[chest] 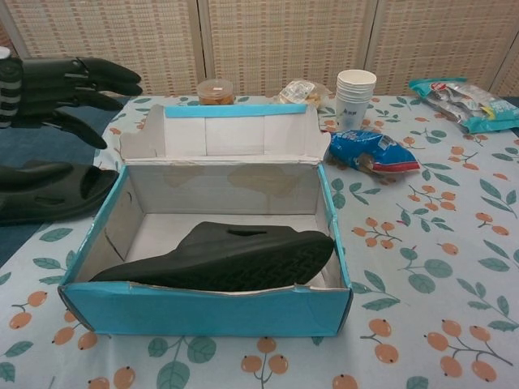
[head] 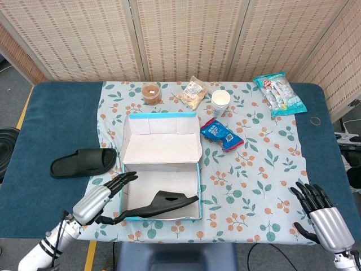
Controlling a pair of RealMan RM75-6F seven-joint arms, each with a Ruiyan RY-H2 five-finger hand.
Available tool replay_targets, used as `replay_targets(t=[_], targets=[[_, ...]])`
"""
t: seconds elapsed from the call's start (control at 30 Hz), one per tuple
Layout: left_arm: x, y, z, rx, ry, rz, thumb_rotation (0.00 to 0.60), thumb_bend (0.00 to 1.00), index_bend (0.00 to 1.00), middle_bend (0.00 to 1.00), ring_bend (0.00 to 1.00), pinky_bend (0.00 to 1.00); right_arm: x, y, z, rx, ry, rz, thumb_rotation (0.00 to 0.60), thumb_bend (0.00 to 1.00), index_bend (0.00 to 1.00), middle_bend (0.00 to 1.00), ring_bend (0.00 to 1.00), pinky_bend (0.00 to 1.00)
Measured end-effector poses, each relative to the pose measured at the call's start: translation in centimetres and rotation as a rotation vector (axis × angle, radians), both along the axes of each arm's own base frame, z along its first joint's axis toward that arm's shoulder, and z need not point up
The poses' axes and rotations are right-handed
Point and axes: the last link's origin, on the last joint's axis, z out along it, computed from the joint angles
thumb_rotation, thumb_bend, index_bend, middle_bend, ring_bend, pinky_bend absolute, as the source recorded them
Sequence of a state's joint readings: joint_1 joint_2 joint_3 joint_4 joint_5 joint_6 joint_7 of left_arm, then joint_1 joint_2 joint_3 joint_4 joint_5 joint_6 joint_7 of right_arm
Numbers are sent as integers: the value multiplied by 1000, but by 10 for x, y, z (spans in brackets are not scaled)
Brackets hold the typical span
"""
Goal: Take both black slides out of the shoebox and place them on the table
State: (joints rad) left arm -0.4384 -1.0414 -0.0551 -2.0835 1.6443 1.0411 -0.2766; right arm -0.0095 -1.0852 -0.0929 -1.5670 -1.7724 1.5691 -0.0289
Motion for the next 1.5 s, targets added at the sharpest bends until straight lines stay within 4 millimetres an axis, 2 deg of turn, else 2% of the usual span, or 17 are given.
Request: replay_targets(t=[0.2, 0.37, 0.63, 1.17, 1.33, 1.37, 1.43, 1.5], targets=[[16, -2, -28, -2, 99, -73, 600, 395, 0, 0, 0, 188, 0, 1, 4, -15, -12, 2, 600, 158, 0, 0, 0, 0], [31, -2, -58, 50, 200, -130, 600, 386, 0, 0, 0, 174, -1, 2, 6, -12, -18, 3, 600, 158, 0, 0, 0, 0], [59, 2, -106, 81, 270, -120, 600, 378, 0, 0, 0, 175, -1, 1, 7, -14, -23, 1, 600, 158, 0, 0, 0, 0], [66, 23, -138, 38, 405, -76, 600, 373, 11, 0, 0, 193, -3, 0, 10, -23, -28, -6, 600, 158, 0, 0, 0, 0], [63, 24, -143, 15, 478, -91, 600, 372, 76, 0, 3, 229, -4, -1, 11, -25, -27, -9, 600, 158, 0, 0, 0, 0], [63, 24, -143, 14, 494, -96, 600, 372, 117, 11, 20, 243, -4, -1, 11, -24, -27, -10, 600, 158, 0, 0, 0, 0], [62, 25, -144, 14, 529, -105, 600, 366, 226, 73, 86, 270, -4, -1, 11, -24, -26, -10, 600, 158, 0, 0, 0, 0], [61, 26, -144, 22, 553, -107, 600, 379, 383, 219, 192, 307, -4, -1, 10, -23, -25, -10, 600, 158, 0, 0, 0, 0]])
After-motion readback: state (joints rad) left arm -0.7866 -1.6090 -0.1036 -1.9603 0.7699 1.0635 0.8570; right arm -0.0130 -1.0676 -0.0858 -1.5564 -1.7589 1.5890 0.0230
